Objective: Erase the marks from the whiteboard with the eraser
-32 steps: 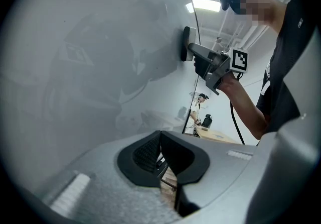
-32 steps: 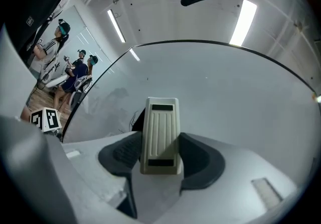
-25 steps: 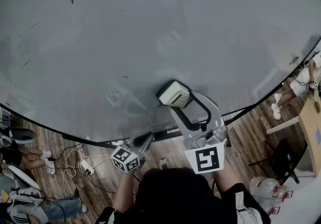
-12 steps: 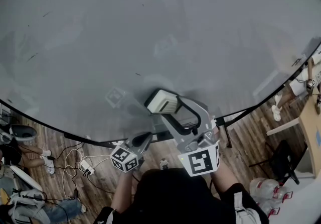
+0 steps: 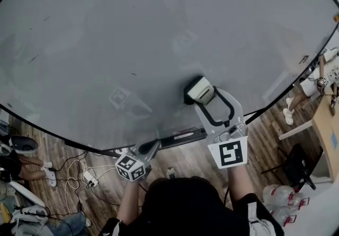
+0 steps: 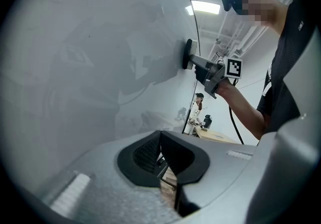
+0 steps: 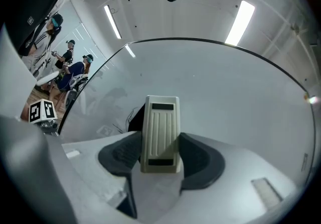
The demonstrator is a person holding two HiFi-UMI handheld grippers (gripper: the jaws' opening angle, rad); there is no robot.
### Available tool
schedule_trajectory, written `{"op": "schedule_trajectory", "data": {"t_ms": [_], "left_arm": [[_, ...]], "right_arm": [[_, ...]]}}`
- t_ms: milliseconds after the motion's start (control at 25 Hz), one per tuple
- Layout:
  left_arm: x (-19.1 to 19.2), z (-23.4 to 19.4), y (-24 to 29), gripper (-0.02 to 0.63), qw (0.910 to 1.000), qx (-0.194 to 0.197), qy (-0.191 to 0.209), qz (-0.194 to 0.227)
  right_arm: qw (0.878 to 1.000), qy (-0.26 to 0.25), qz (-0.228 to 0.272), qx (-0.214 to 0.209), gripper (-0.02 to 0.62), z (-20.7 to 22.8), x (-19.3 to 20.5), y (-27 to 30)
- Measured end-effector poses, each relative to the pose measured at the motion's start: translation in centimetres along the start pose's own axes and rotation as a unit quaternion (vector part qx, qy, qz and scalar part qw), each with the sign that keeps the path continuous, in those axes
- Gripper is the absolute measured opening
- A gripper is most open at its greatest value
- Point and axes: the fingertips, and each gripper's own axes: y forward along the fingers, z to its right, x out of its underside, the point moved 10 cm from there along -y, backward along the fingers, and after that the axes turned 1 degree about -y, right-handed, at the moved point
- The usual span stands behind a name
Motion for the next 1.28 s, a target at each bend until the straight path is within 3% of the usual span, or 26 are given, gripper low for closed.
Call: {"op": "schedule_trajectory", "data": {"t_ms": [200, 400, 560, 800, 1040, 1280], "left_arm": [[0.2, 2.3, 0.8, 0.012, 1.0000, 0.003, 0.000, -0.002], [1.0, 4.9, 1.3, 0.011, 1.0000, 0.000, -0.001, -0.005], [1.9, 7.6, 1.5, 0.011, 1.0000, -0.002, -0.003, -0.008], [4.5, 13.0, 2.0, 0.011, 0.9998, -0.007, -0.009, -0.015], [6.0, 16.0, 1.9, 0.011, 0.9997, -0.016, -0.019, 0.005], [6.7, 18.2, 1.3, 0.011, 0.9995, 0.020, -0.023, 0.009]], "right_arm": [[0.999, 0.044, -0.009, 0.023, 0.236, 2.4, 2.6, -2.1], [0.991, 0.124, -0.038, 0.005, 0.236, 3.6, 6.5, -5.5], [0.985, 0.156, -0.069, -0.029, 0.236, 2.9, 9.9, -8.8], [0.959, 0.238, -0.110, -0.108, 0.238, 0.1, 15.6, -14.9], [0.941, 0.259, -0.153, -0.156, 0.238, -3.0, 19.0, -21.5], [0.933, 0.277, -0.187, -0.133, 0.238, -4.8, 18.9, -26.4]]}}
